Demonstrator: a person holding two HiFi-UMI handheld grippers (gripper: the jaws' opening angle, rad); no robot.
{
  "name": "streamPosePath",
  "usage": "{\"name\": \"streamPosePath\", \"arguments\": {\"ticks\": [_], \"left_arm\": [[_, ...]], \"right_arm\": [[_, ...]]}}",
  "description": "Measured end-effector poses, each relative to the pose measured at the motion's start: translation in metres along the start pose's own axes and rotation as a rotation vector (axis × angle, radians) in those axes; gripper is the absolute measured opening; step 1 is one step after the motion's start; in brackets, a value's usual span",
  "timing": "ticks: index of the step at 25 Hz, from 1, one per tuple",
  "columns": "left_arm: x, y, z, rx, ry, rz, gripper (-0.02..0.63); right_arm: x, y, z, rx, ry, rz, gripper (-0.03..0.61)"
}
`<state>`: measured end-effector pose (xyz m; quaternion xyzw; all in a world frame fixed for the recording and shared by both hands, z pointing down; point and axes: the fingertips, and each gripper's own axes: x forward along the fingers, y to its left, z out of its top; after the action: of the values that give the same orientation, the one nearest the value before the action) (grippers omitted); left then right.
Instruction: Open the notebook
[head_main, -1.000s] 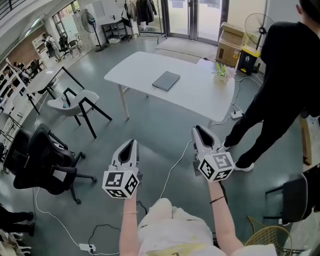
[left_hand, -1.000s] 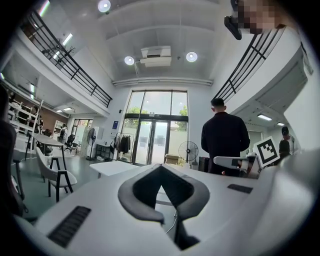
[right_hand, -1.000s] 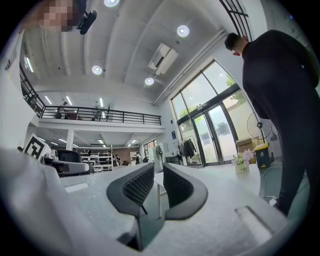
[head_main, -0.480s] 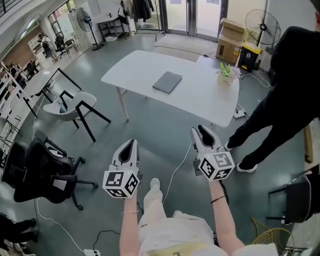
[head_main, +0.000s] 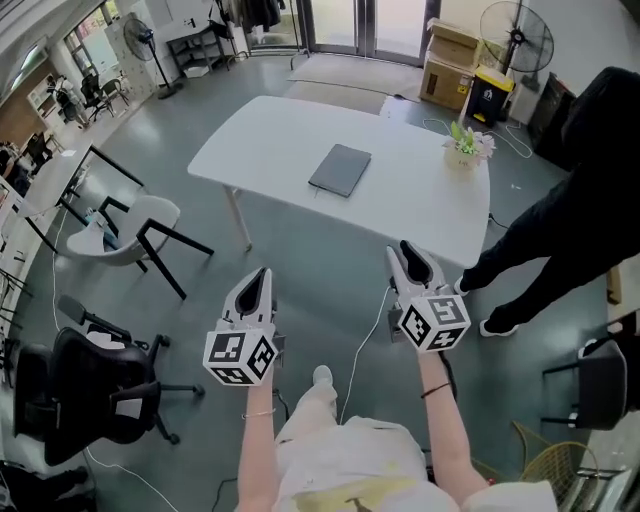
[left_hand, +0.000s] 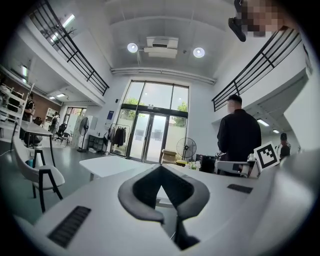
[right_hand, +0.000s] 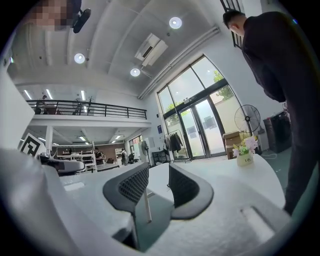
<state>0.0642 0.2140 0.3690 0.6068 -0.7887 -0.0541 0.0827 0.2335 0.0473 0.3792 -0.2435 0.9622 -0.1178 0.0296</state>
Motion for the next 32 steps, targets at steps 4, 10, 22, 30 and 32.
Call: {"name": "streamPosePath", "arguments": {"ticks": [4,10,22,30,32], "left_arm": [[0.032,0.029,0.003,-0.007,0.017,-0.037,-0.002],[0.077,0.063,-0.003,-0.014,0.038,-0.066,-0.002],[0.169,0.108,-0.018,-0.048,0.106,-0.103,0.0],[0.258,0.141,-0.035,-0.07,0.166,-0.124,-0.002],[0.281,0.145,-0.041,-0.074,0.193,-0.132,-0.002]], "right_arm": [[0.035,-0.004,-0.002,0.01,-0.004,-0.046,0.107],[0.082,-0.015,-0.01,0.02,-0.013,-0.096,0.107],[0.168,-0.059,-0.034,0.063,0.033,-0.154,0.107],[0.239,-0.107,-0.056,0.09,0.076,-0.205,0.107],[0.255,-0.119,-0.06,0.102,0.094,-0.213,0.107]]}}
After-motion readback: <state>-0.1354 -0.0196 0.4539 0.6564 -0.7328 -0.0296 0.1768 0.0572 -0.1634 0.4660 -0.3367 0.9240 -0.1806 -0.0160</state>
